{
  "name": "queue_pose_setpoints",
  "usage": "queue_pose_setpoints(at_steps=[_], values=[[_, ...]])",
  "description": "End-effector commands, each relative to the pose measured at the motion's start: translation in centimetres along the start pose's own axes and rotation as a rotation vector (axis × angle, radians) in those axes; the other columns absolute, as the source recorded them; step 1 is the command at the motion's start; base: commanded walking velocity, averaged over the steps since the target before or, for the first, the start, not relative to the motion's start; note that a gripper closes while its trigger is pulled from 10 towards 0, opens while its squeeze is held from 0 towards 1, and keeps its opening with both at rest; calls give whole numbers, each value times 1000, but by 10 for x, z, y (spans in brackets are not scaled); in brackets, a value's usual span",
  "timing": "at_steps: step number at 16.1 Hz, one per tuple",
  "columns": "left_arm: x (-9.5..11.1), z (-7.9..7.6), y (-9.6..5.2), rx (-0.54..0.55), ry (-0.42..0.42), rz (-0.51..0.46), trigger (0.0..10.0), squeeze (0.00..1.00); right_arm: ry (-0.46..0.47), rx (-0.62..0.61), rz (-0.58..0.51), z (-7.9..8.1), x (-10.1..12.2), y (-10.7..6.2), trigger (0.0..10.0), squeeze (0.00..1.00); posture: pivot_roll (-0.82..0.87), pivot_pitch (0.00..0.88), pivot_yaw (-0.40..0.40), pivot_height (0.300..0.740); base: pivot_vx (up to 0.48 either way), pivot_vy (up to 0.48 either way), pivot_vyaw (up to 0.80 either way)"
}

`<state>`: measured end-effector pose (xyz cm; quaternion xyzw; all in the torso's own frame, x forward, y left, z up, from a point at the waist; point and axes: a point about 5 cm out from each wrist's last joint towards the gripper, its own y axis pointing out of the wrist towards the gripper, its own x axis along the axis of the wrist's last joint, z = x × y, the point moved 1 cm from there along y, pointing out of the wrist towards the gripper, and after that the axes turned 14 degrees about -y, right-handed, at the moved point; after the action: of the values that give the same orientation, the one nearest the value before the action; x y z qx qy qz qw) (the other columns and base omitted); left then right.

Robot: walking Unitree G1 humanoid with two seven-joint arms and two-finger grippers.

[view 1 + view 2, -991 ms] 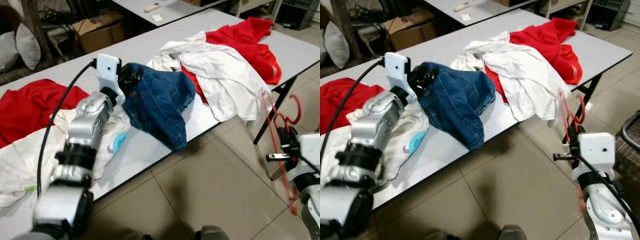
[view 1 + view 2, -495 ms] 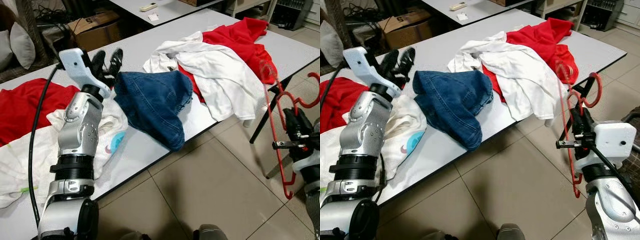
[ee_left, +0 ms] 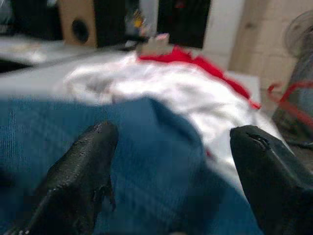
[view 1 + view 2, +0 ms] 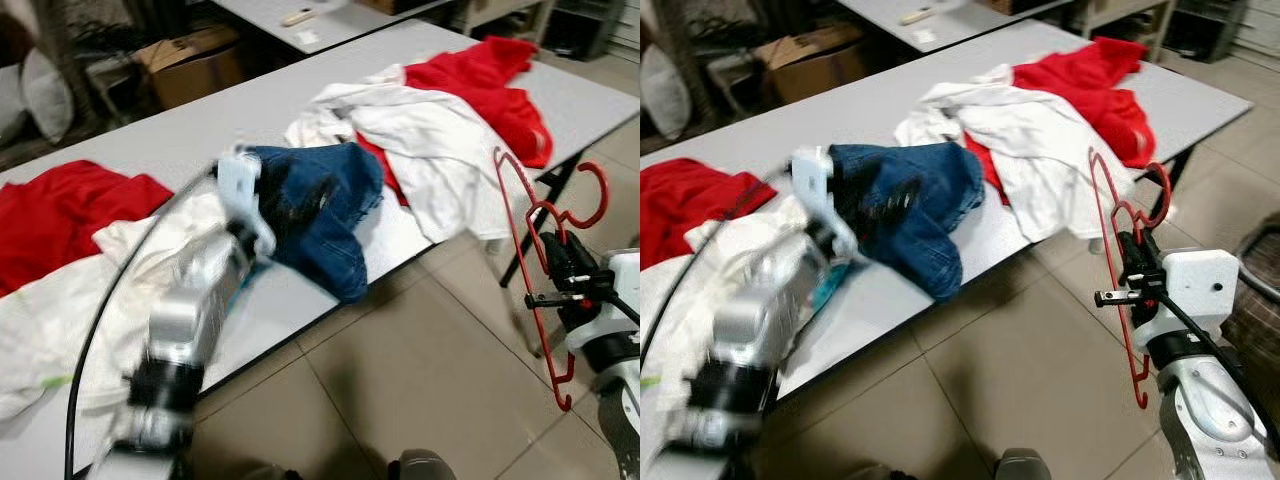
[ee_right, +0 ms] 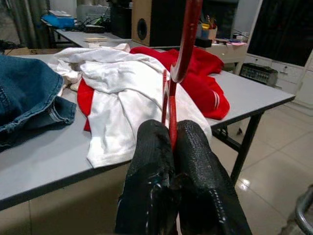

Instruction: Hang hanger

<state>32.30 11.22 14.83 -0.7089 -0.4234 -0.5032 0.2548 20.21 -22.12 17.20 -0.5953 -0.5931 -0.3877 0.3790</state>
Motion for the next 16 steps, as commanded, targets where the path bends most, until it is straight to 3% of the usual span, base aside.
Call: queue_pose_setpoints(at_steps=[1,5,8,10,11,16], values=[[6,2,-4,34,29,-20,10000,224,1,4,-18,2,6,2,10000,0,-295,0,98,740,0,-480,0],[-5,1,-12,102,78,-12,10000,231,-2,42,-11,5,3,7,10000,0,-269,0,68,740,0,-480,0],[-10,10,-19,184,141,-7,10000,239,-38,83,1,10,0,11,10000,0,-258,0,62,740,0,-480,0],[-11,8,-20,181,136,-4,10000,208,-114,135,30,17,-7,12,10000,0,-242,0,63,740,0,0,0],[-10,1,-20,147,175,-5,10000,200,-119,158,33,20,-12,11,10000,0,-227,0,57,740,0,0,0],[-15,0,-40,206,189,-29,10000,235,16,156,-8,28,-13,19,10000,0,-165,0,10,740,202,0,0]])
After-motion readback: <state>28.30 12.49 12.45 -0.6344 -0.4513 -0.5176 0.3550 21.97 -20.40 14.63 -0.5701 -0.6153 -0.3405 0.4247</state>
